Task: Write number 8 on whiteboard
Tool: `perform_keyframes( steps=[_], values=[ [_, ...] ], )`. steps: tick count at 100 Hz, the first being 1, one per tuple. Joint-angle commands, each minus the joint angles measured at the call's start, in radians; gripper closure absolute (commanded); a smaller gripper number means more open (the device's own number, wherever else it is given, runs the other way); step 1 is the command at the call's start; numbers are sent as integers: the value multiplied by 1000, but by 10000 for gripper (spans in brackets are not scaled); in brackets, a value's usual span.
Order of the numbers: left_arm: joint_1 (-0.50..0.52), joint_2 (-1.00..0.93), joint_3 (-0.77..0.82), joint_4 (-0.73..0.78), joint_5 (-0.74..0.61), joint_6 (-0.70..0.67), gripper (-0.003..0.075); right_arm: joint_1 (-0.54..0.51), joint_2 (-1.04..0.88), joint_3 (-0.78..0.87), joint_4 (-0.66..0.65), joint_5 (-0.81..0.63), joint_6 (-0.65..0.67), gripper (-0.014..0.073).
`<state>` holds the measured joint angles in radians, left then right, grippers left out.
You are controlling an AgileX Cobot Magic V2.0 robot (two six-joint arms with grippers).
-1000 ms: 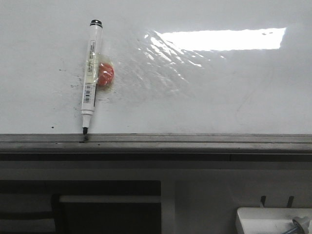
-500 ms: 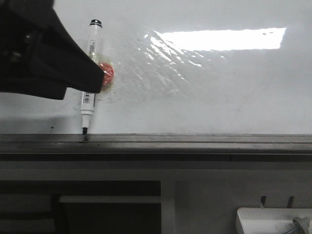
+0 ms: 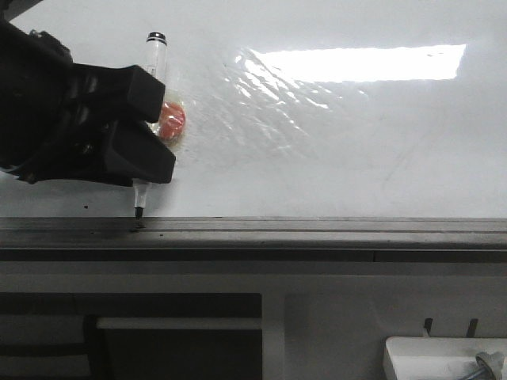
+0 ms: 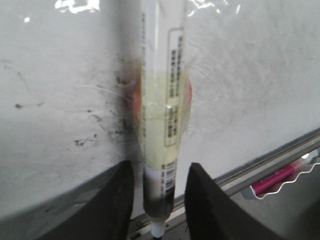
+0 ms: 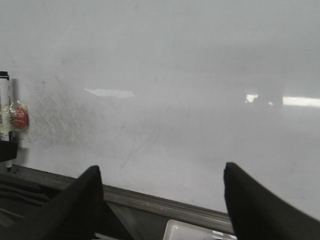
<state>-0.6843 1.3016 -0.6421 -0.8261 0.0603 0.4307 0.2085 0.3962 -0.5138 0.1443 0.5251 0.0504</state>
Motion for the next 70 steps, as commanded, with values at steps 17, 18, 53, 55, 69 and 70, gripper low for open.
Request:
perform_keyframes(
  steps=[17, 18, 53, 55, 69, 70],
  values=[
    [-5, -15, -36, -7, -36, -7, 741, 3, 16, -35, 69, -78, -61, 143],
    [-5, -17, -41, -4, -23, -7, 741, 3, 16, -36, 80, -74, -84, 143],
    [-151, -230, -99, 24, 483, 725, 741, 3, 88, -92, 881, 301, -1088, 143],
    [-160, -238, -99, 24, 485, 741, 741, 3, 96, -94, 918, 308, -1128, 143],
    [-184, -262, -99, -6, 468, 809, 741, 42, 159, -94, 1094, 331, -1298, 143],
    [-184, -262, -99, -12, 468, 812, 741, 46, 162, -94, 1094, 331, -1305, 143]
  ],
)
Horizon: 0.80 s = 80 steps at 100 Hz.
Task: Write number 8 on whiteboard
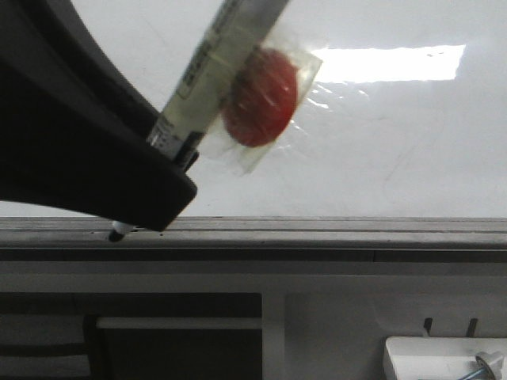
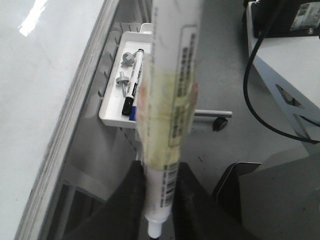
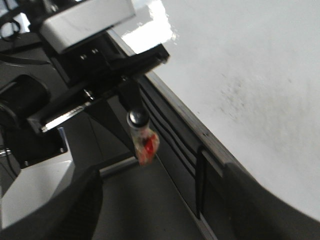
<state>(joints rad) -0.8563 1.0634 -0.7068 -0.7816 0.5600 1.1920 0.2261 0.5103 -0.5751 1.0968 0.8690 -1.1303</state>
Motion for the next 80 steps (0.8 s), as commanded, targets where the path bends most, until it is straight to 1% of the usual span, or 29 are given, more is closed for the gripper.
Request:
perform_keyframes(
  steps=[1, 11, 18, 29, 37, 52, 70, 77, 80],
  values=[
    [-13, -24, -34, -59, -30, 51, 741, 37, 56, -33, 141, -13, -127, 143],
    [-13, -24, -34, -73, -30, 51, 741, 110, 118, -33, 138, -20, -131, 143],
    [-13, -24, -34, -73, -30, 51, 741, 163, 163, -40, 137, -33, -167, 143],
    [-13, -24, -34, -73, -30, 51, 741, 230, 233, -76, 131, -110, -179, 143],
    [-13, -24, -34, -73, -30, 51, 741, 264, 283, -105, 131, -169, -180, 143],
    [-13, -24, -34, -73, -30, 51, 741, 328, 391, -152, 131, -177, -199, 143],
    [-13, -24, -34, -73, -30, 51, 741, 395, 475, -155, 131, -225, -199, 143],
    [-13, -24, -34, -73, -30, 51, 741, 413, 491, -155, 131, -248, -199, 165],
    [-13, -24, -34, -73, -30, 51, 741, 419, 492, -155, 131, -259, -199, 200]
  ],
)
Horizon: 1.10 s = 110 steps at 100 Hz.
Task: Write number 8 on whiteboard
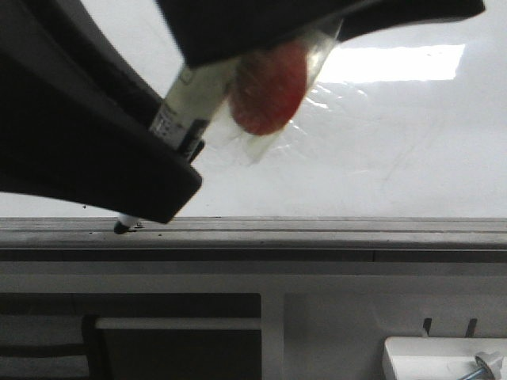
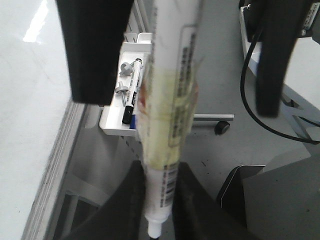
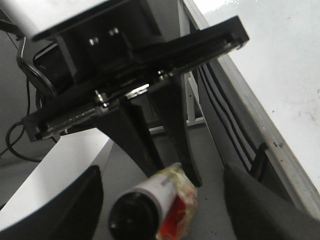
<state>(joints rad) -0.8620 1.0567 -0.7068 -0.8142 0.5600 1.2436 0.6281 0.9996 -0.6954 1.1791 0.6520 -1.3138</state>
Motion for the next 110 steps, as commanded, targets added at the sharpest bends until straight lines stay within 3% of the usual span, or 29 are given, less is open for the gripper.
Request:
perform_keyframes(
  steps=[1, 11, 23, 34, 51, 58, 78, 90, 102, 110],
  values=[
    [-7, -17, -34, -41, -30, -1, 741, 17, 3, -35, 49, -48, -16, 209],
    [-7, -17, -34, -41, -30, -1, 741, 23, 5, -35, 51, -76, -16, 386],
    [-7, -17, -34, -41, -32, -3, 740, 23, 5, -35, 49, -76, -16, 666],
    [-7, -17, -34, -58, -45, -3, 673, 23, 5, -35, 47, -84, -16, 650],
    [-1, -39, -34, -74, -94, -95, 327, 23, -37, -35, -36, -172, -16, 634],
    [22, -81, -34, -74, -96, -144, 253, 23, -80, -33, -104, -198, -16, 634],
    [162, -319, 9, -59, -106, -260, 262, 23, -262, 46, -224, -317, -16, 634],
    [269, -497, 80, -59, -136, -321, 274, 23, -365, 141, -232, -471, -16, 634],
    [354, -631, 163, -61, -170, -327, 353, 23, -394, 214, -232, -652, -16, 636],
    [397, -691, 216, -90, -196, -327, 448, 23, -371, 216, -232, -700, -16, 637]
  ],
)
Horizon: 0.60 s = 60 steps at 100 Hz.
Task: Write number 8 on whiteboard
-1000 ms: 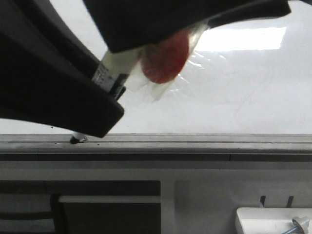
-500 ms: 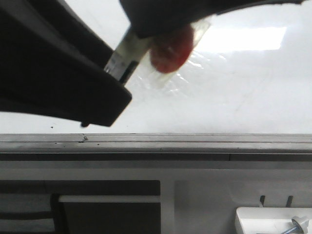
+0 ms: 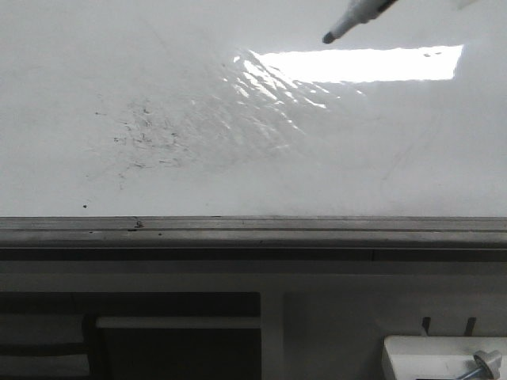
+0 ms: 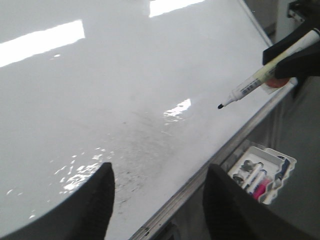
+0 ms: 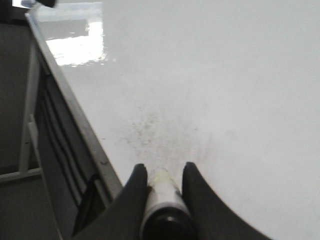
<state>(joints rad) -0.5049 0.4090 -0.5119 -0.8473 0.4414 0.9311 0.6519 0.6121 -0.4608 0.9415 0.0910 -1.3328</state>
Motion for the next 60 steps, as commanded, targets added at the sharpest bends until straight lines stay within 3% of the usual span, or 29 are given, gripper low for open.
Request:
perform_keyframes(
  steps=[1, 19, 60],
  values=[
    [46, -47, 25, -61, -79, -15, 457, -1, 20, -19, 5, -143, 3, 637],
    [92, -74, 73, -121, -77, -15, 739, -1, 138, -80, 5, -192, 3, 637],
    [94, -74, 74, -120, -5, -15, 741, -1, 319, -131, 5, -329, -6, 637]
  ],
)
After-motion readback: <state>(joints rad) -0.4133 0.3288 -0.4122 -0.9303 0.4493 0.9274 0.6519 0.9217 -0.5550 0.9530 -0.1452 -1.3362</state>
